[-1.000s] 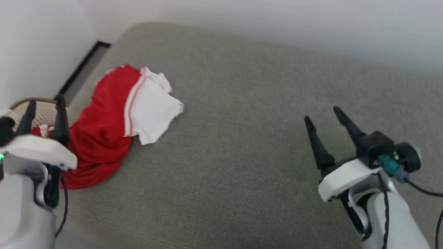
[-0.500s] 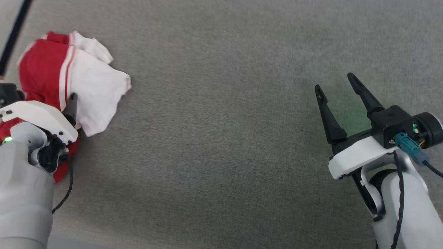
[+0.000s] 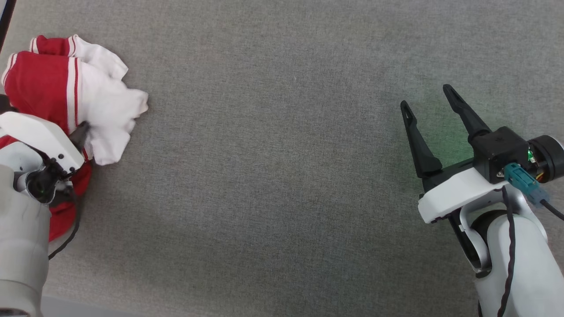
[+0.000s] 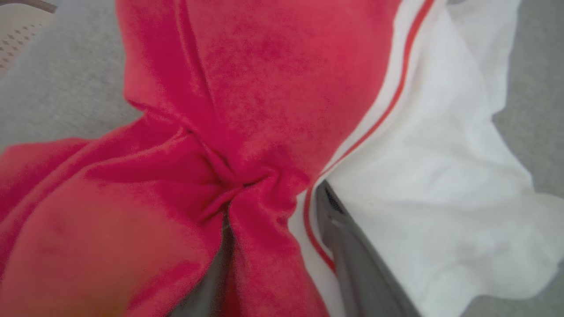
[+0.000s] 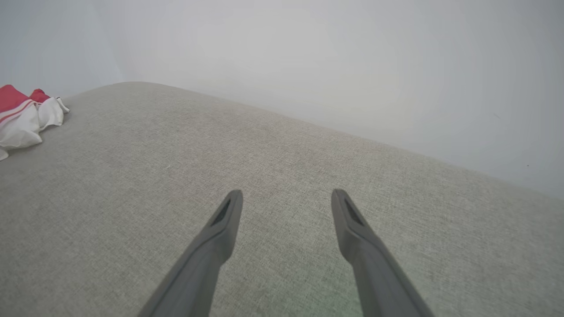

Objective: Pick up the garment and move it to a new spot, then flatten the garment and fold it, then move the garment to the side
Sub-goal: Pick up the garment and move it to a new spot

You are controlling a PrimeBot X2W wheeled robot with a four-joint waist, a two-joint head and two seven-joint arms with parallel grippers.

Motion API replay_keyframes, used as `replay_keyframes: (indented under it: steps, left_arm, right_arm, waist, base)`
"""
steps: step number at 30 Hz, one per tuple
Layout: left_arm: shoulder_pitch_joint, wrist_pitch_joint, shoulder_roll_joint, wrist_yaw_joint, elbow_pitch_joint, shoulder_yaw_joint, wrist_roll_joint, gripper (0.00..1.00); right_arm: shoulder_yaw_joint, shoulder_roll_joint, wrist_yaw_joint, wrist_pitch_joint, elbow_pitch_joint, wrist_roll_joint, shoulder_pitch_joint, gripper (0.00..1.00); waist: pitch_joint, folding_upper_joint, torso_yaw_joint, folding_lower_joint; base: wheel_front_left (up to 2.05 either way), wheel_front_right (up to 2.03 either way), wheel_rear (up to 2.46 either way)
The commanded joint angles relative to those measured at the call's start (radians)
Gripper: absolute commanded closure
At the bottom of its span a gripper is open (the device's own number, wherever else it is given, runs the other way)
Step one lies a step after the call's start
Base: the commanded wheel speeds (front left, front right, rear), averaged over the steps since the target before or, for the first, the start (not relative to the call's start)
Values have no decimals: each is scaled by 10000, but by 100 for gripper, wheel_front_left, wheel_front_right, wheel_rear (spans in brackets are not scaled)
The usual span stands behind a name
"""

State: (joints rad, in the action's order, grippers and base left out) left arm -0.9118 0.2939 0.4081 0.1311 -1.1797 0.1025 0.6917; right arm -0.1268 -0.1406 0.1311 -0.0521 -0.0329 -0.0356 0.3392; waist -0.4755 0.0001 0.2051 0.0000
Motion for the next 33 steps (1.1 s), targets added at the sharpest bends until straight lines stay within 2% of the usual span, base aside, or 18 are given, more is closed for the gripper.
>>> replay_keyframes:
  steps: [1, 9, 13, 21, 26, 33]
  left_arm:
    - [636, 81, -435, -29, -297, 265, 3, 100]
    - [425, -1248, 804, -27, 890, 733, 184, 100]
    - [594, -1619, 1110, -27, 1363, 1043, 256, 100]
    - [732, -2271, 2324, -26, 2928, 1741, 344, 100]
    - [670, -2136, 3032, -26, 4042, 2070, 328, 100]
    - [827, -1246, 3795, -96, 6169, 2242, 356, 100]
  right_arm:
    - [29, 28, -7, 96, 31, -52, 51, 0]
    - [407, 157, -7, 418, 448, -182, -237, 0]
    - [533, 193, -7, 584, 599, -239, -367, 0]
    - [813, 413, -7, 912, 932, -424, -682, 0]
    - [985, 571, -7, 1101, 1086, -493, -870, 0]
    - [1226, 740, -7, 1352, 1201, -594, -1020, 0]
  waist:
    - [101, -1, 23, 0]
    - [945, -1, 195, 0]
    - [1348, -1, 284, 0]
    - [2347, -1, 413, 0]
    - [2802, -1, 461, 0]
    - [3220, -1, 224, 0]
  base:
    - [0, 0, 0]
    - [0, 0, 0]
    - [0, 0, 0]
    - [0, 0, 0]
    - [0, 0, 0]
    - [0, 0, 0]
